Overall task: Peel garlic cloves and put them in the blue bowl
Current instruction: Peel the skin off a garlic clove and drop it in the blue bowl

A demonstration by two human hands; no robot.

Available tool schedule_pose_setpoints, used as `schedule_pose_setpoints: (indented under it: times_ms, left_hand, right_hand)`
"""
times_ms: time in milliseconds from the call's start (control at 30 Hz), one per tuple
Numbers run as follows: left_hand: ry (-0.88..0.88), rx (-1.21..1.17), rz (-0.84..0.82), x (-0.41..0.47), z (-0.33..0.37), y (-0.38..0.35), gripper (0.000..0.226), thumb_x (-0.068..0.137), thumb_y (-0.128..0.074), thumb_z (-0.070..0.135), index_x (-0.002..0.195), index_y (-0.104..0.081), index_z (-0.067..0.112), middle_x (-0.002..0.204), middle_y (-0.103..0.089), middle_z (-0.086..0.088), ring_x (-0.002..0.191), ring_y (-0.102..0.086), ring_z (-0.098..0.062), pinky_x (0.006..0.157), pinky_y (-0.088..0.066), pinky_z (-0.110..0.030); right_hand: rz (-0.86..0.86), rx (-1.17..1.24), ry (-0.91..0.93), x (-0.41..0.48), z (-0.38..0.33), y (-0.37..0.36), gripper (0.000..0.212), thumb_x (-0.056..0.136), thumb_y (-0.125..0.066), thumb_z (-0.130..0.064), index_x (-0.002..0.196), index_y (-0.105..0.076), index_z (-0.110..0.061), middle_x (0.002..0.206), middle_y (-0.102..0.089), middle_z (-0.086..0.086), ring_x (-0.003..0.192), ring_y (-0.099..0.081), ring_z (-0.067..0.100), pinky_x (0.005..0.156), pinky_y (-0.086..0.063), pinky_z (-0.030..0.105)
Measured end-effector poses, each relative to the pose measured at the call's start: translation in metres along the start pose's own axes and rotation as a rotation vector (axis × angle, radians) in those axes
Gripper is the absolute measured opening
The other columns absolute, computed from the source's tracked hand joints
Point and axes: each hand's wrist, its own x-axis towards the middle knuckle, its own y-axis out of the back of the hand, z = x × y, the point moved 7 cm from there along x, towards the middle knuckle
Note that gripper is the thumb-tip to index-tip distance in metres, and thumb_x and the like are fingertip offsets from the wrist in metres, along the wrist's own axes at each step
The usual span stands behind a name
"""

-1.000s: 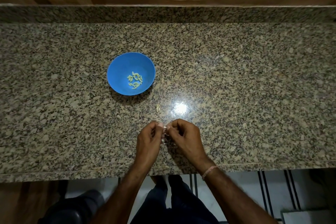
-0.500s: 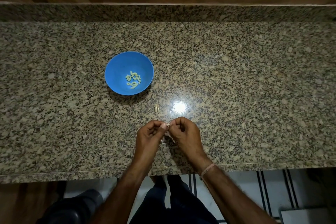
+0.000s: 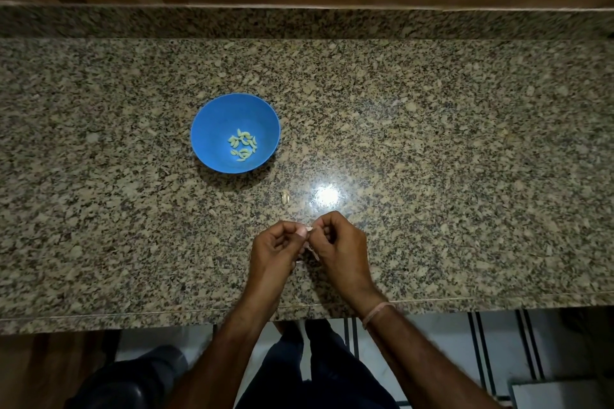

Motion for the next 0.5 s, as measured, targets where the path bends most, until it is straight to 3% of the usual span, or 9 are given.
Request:
schedule_pose_setpoints:
  times_ms: [167, 300, 400, 500]
  left_hand:
    - [0.062, -0.043, 0.038, 0.0, -0.005, 0.001, 0.011, 0.099, -0.067, 0.015, 0.096, -0.075, 0.008, 0.073, -0.069, 0.0, 0.054, -0.053, 0.0, 0.05, -0.041, -0.016]
    - [0.203, -0.211, 0.124, 0.001, -0.018, 0.007, 0.013, 0.099, -0.068, 0.023, 0.096, -0.076, 0.013, 0.08, -0.074, 0.001, 0.064, -0.056, -0.006, 0.051, -0.039, -0.022]
    - [0.136, -0.051, 0.113, -0.002, -0.013, 0.011, 0.015, 0.098, -0.07, 0.027, 0.104, -0.078, 0.015, 0.08, -0.074, 0.003, 0.057, -0.053, -0.002, 0.047, -0.038, -0.017]
    - [0.057, 0.003, 0.106, -0.005, -0.007, 0.01, 0.011, 0.098, -0.069, 0.019, 0.106, -0.077, 0.016, 0.087, -0.078, -0.001, 0.054, -0.057, 0.002, 0.05, -0.043, -0.013]
  right_hand:
    - [0.021, 0.061, -0.065, -0.001, 0.002, -0.001, 0.011, 0.095, -0.073, -0.02, 0.088, -0.067, -0.014, 0.078, -0.068, 0.0, 0.066, -0.058, 0.003, 0.058, -0.048, 0.019]
    - [-0.001, -0.109, 0.075, -0.002, -0.003, 0.0, 0.013, 0.097, -0.068, -0.018, 0.086, -0.062, -0.019, 0.073, -0.064, -0.002, 0.063, -0.056, 0.013, 0.057, -0.047, 0.036]
    - [-0.047, -0.242, 0.123, 0.0, 0.003, 0.002, 0.013, 0.098, -0.064, -0.014, 0.086, -0.064, -0.019, 0.076, -0.065, -0.004, 0.067, -0.06, 0.014, 0.06, -0.051, 0.038]
    - [-0.053, -0.385, 0.249, -0.002, 0.003, 0.003, 0.02, 0.094, -0.061, -0.003, 0.102, -0.075, -0.016, 0.096, -0.07, -0.004, 0.086, -0.064, 0.012, 0.074, -0.055, 0.033]
